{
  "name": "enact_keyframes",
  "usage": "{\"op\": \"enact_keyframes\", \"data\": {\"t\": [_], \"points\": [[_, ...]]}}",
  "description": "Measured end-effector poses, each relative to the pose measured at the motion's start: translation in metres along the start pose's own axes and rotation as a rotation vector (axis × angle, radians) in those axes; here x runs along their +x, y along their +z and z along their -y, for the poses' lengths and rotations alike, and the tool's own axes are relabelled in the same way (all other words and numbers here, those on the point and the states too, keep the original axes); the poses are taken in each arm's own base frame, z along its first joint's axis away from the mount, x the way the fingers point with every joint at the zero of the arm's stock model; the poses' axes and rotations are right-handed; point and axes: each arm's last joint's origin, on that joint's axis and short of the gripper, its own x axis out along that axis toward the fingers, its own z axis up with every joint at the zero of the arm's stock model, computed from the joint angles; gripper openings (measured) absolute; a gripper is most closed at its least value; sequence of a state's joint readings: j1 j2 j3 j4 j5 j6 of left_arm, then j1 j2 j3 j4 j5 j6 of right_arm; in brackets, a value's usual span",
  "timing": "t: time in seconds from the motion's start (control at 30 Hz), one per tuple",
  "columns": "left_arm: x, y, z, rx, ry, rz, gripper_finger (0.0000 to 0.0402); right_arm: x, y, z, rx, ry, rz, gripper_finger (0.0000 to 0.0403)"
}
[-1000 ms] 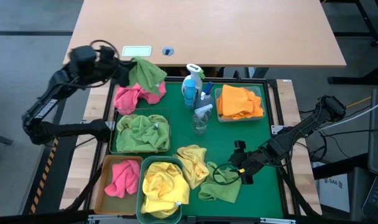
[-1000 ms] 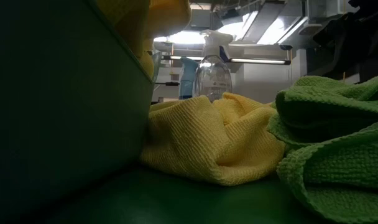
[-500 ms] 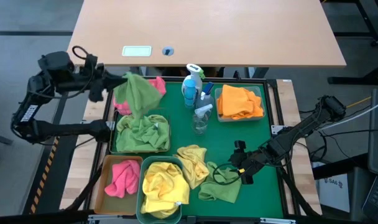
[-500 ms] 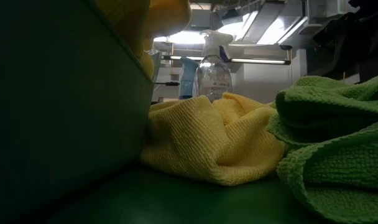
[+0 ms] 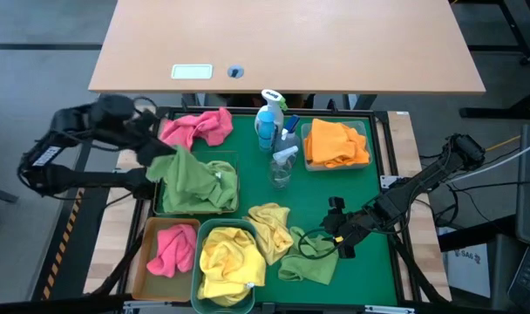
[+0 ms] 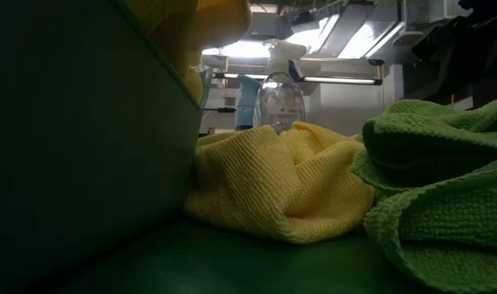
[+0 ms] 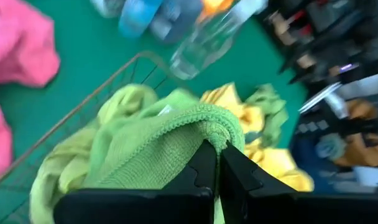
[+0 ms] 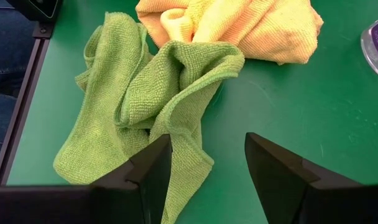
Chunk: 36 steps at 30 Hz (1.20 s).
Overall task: Sort microfiber towel by color & place in baskets
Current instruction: Put the green towel into the wire basket
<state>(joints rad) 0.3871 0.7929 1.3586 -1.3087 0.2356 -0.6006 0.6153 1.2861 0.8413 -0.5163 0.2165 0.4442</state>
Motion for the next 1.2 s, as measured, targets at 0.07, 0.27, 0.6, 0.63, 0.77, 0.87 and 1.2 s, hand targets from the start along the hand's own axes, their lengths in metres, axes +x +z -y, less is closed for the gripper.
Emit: {"op": "enact_keyframes", "data": {"t": [0.07,0.27,0.6,0.63,0.77,0.87,1.2], "points": [[0.015,-0.004,-0.006,-0.007,0.039,-0.049,0.0000,0.000,0.000,0.000,0.000,0.000,0.000,0.0205],[0.070,-0.020,-0.029,-0.024,0.130,-0.206,0.0000,0.000,0.000,0.000,0.000,0.000,0.000,0.0205],[0.138,-0.054,-0.066,-0.045,0.247,-0.401,0.0000,0.000,0.000,0.000,0.000,0.000,0.000,0.0205],[0.144,-0.057,-0.070,-0.048,0.261,-0.414,0.0000,0.000,0.000,0.000,0.001,0.000,0.000,0.0205],[0.158,-0.068,-0.081,-0.056,0.310,-0.454,0.0007,0.000,0.000,0.000,0.000,0.000,0.000,0.0205],[0.163,-0.073,-0.087,-0.066,0.336,-0.485,0.0020,0.000,0.000,0.000,0.000,0.000,0.000,0.0205],[0.165,-0.075,-0.091,-0.146,0.428,-0.438,0.0061,0.000,0.000,0.000,0.001,0.000,0.000,0.0205]]}}
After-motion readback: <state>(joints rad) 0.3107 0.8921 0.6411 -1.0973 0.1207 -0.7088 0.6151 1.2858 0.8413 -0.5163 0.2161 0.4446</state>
